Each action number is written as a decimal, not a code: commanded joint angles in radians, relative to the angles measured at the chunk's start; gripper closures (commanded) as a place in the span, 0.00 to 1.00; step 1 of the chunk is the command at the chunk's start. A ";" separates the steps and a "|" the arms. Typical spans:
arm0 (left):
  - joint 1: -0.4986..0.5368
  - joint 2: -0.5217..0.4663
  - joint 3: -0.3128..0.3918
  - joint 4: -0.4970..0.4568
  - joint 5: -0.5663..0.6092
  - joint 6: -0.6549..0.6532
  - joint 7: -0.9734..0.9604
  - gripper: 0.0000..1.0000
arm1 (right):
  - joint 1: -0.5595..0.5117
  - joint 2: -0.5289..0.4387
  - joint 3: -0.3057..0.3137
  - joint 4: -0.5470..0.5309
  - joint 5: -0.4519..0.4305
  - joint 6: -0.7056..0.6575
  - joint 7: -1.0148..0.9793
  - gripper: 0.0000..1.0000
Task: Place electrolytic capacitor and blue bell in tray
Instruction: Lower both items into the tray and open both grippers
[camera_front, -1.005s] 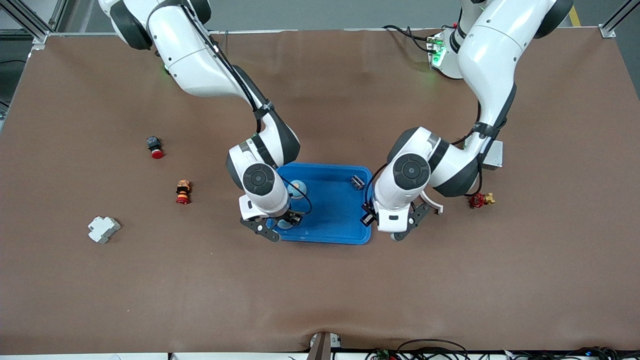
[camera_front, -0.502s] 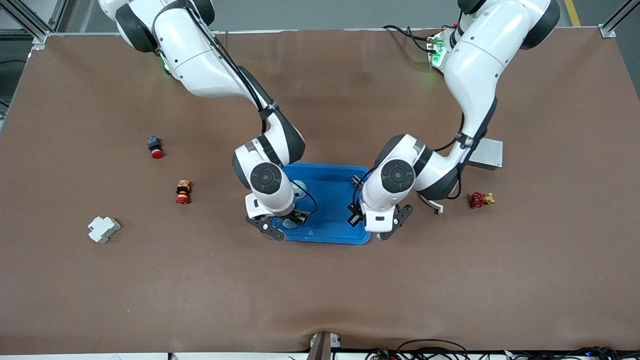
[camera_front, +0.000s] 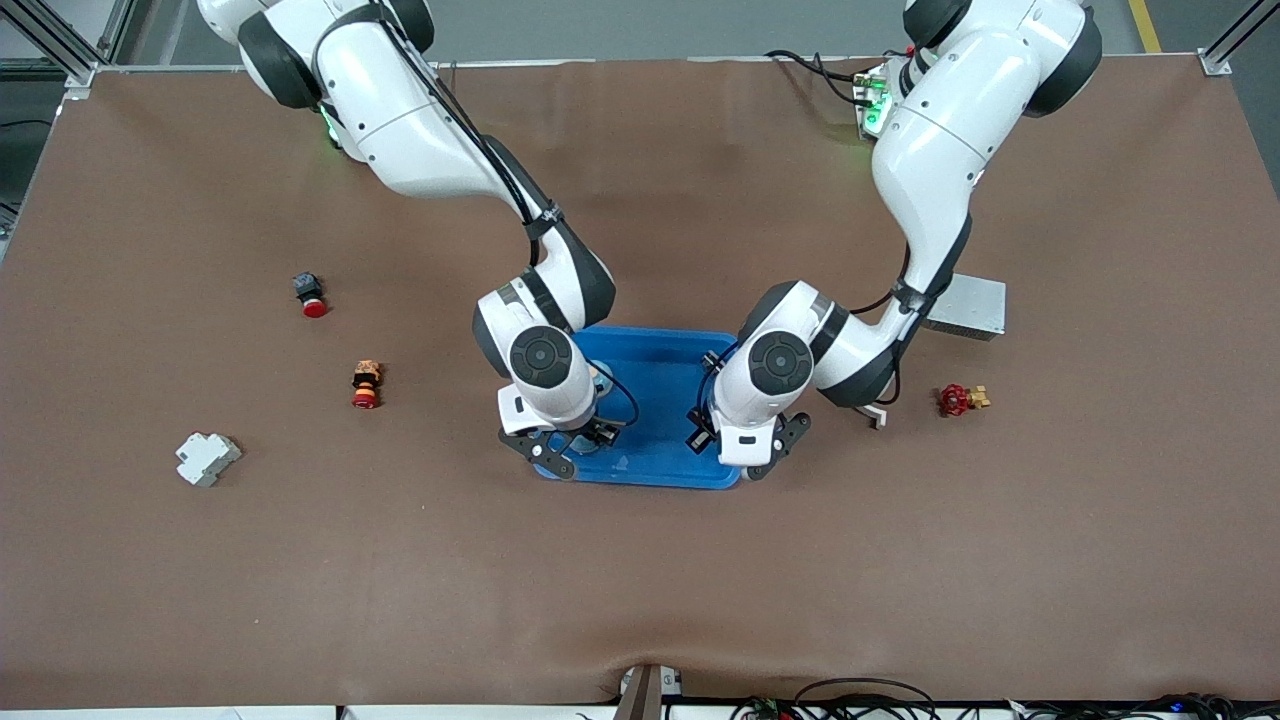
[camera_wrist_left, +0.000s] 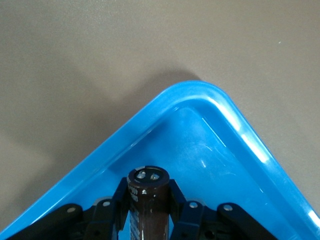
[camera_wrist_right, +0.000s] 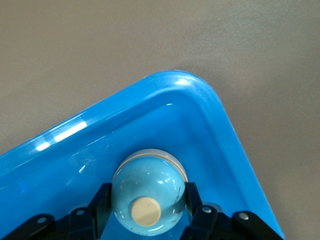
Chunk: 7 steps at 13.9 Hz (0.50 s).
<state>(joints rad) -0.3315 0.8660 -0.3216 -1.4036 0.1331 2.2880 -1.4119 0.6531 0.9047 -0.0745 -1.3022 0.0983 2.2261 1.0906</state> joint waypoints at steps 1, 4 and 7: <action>-0.014 0.024 0.013 0.026 -0.006 0.010 -0.007 1.00 | 0.017 0.028 -0.011 0.034 -0.011 0.001 0.044 1.00; -0.015 0.033 0.013 0.025 -0.004 0.027 -0.007 1.00 | 0.017 0.030 -0.011 0.032 -0.012 0.003 0.046 0.74; -0.015 0.039 0.019 0.025 -0.003 0.045 -0.007 1.00 | 0.028 0.030 -0.015 0.032 -0.032 0.010 0.046 0.00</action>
<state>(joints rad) -0.3318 0.8935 -0.3186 -1.4026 0.1331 2.3182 -1.4118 0.6582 0.9108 -0.0751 -1.3010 0.0918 2.2312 1.1107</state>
